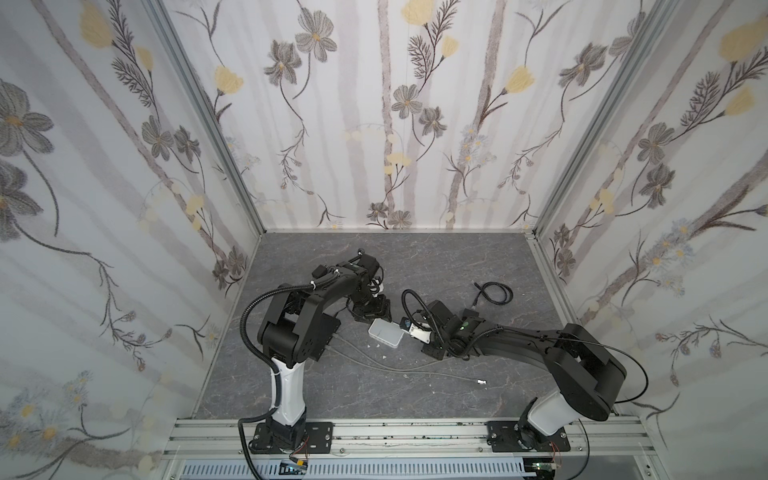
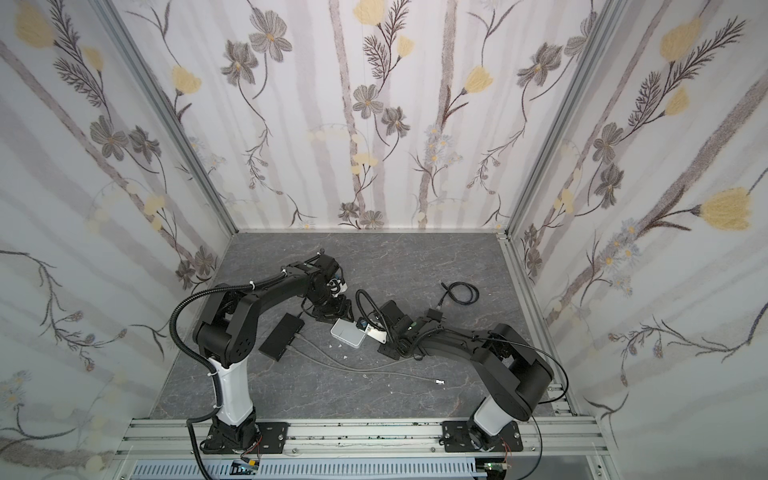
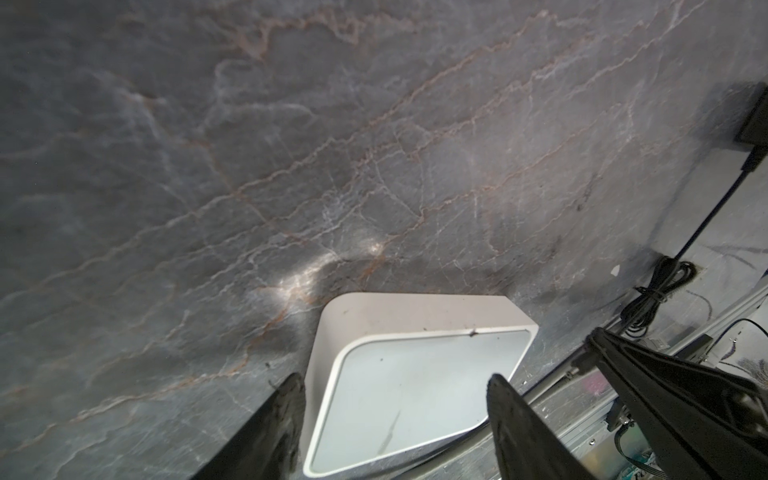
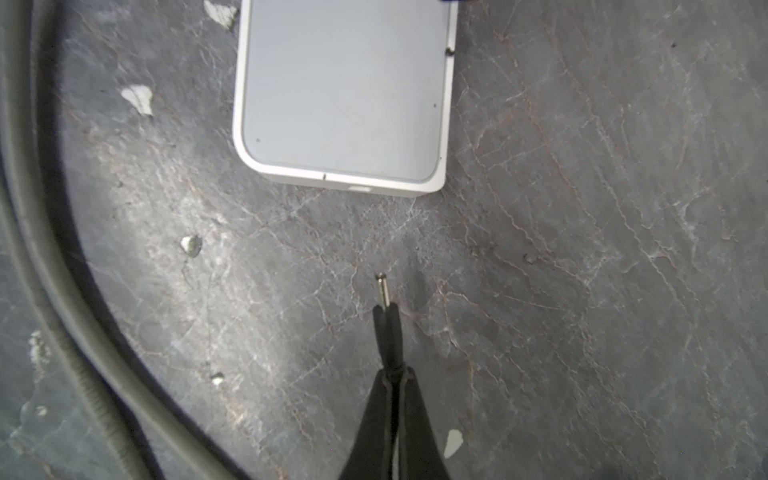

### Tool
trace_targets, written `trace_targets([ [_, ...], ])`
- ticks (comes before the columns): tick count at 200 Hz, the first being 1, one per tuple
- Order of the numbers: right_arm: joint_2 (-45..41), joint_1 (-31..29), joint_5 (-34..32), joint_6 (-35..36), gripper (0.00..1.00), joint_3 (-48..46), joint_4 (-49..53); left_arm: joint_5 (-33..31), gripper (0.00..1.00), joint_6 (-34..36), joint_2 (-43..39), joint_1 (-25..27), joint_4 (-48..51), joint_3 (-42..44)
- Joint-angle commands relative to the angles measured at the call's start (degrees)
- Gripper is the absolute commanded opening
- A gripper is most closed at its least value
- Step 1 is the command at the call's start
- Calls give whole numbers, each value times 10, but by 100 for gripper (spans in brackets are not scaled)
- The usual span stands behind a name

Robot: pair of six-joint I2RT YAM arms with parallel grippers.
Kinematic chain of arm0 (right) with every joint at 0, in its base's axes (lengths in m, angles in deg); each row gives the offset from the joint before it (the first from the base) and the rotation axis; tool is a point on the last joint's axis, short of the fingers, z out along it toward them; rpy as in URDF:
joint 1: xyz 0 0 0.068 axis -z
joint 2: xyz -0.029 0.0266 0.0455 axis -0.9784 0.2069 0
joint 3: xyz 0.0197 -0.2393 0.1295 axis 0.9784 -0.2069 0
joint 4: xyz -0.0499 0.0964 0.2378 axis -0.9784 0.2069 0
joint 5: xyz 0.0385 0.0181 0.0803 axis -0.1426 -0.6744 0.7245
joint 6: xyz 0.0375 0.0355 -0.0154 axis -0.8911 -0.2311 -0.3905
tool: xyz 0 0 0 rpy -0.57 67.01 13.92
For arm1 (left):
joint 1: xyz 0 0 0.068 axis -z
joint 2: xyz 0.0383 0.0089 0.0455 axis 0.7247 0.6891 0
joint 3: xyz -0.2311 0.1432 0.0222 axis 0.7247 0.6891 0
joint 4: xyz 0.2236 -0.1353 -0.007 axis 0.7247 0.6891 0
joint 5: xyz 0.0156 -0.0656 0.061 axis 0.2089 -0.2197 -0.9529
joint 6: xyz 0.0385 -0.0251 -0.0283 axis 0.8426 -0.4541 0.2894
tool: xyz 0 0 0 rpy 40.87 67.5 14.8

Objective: Insert the plug into the switch port

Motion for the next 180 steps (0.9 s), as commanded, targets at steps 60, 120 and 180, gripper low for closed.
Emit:
trace_targets([
  [60, 18, -24, 68, -21, 0, 10, 14, -15, 69, 16, -7, 18, 25, -1],
  [120, 67, -16, 43, -25, 0, 48, 27, -1, 68, 11, -7, 18, 22, 0],
  [180, 85, -8, 29, -21, 0, 65, 29, -1, 68, 11, -5, 18, 21, 0],
])
